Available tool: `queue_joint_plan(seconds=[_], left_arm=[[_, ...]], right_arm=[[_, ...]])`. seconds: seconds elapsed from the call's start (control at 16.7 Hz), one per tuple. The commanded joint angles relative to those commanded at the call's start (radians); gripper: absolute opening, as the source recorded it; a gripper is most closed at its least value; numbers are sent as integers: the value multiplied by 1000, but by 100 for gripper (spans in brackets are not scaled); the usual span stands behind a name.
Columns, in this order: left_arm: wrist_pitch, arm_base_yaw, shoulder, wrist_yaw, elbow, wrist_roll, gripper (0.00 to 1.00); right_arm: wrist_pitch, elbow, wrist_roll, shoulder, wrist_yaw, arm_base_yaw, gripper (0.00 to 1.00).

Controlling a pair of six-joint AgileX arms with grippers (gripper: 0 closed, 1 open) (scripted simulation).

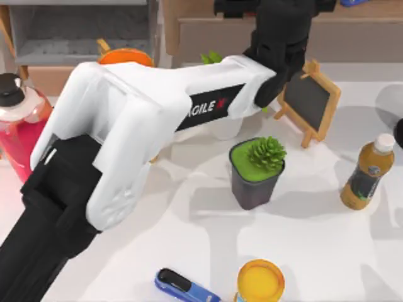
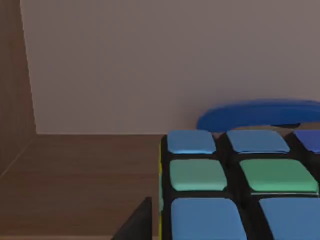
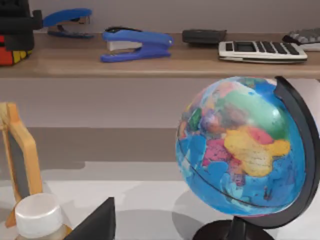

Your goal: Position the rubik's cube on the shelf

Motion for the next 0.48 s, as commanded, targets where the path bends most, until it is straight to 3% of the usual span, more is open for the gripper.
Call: queue_joint_plan(seconds=[0.12,0.48], left_arm=[[0,0,0,0,0,0,100],[0,0,0,0,0,0,100]], right_arm=[[0,0,0,0,0,0,100],[0,0,0,0,0,0,100]])
